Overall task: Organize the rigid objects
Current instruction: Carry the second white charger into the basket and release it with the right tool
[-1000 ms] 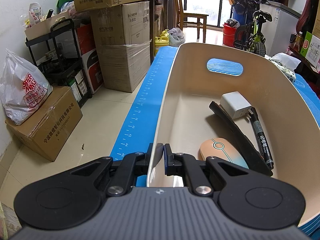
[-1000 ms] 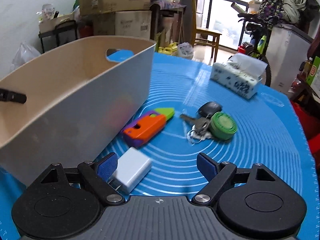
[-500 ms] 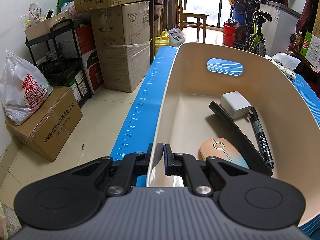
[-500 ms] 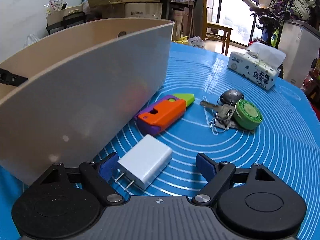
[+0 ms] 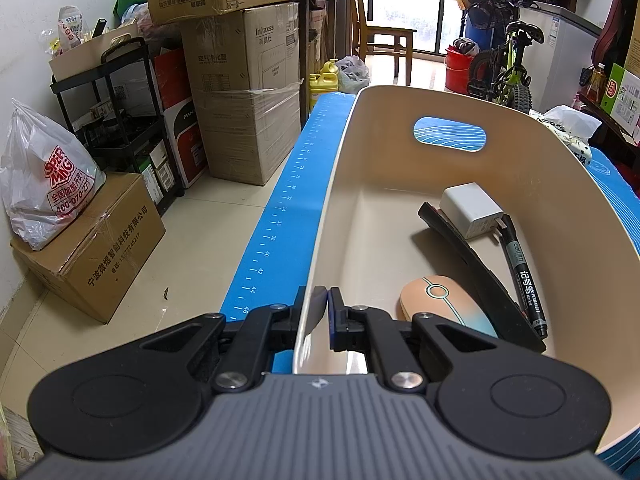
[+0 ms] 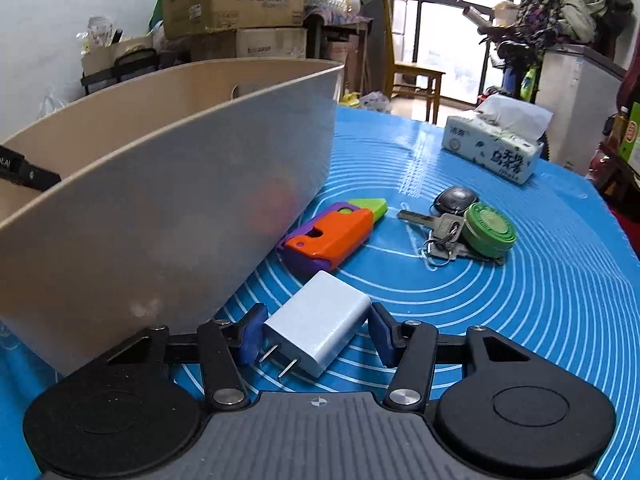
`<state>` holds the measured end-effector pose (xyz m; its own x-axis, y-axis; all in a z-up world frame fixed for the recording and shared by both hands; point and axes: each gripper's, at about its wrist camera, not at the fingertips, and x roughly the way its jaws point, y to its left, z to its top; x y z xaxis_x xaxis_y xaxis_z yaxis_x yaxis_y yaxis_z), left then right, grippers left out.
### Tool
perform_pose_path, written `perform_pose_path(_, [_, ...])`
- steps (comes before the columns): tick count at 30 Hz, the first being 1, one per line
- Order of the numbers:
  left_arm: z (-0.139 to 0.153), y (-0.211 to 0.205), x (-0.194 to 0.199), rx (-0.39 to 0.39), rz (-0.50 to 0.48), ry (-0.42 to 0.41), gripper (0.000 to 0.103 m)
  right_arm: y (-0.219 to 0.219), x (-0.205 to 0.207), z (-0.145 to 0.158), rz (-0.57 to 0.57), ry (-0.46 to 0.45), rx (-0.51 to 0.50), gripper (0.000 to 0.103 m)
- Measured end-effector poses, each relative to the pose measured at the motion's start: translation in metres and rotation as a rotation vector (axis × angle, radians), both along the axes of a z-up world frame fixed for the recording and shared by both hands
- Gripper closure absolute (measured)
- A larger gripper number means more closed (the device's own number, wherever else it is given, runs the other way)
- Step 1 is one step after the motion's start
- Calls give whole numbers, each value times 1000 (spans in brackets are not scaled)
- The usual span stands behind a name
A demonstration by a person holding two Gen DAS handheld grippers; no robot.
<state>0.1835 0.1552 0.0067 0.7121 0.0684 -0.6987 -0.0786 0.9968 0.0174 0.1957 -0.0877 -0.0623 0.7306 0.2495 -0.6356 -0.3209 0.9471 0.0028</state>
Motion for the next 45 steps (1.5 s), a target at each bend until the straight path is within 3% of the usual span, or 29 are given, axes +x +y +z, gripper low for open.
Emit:
perform_pose_path(9, [0, 0, 0, 0, 0, 0, 93, -14, -5, 22, -68, -67, 64, 45])
perform_pose_path(15, [0, 0, 0, 0, 0, 0, 93, -21, -11, 56, -88, -162, 102, 45])
perform_pose_path(21, [0, 0, 0, 0, 0, 0, 93, -14, -9, 99, -61, -260, 106, 45])
perform_pose_path(27, [0, 0, 0, 0, 0, 0, 93, 15, 0, 124, 17, -300, 88, 45])
perform_pose_path(34, [0, -1, 0, 1, -1, 0, 93, 64, 19, 129, 118, -265, 0, 45])
perform_pose_path(45, [0, 1, 1, -2, 0, 0, 93, 116, 47, 99, 228, -111, -203, 45])
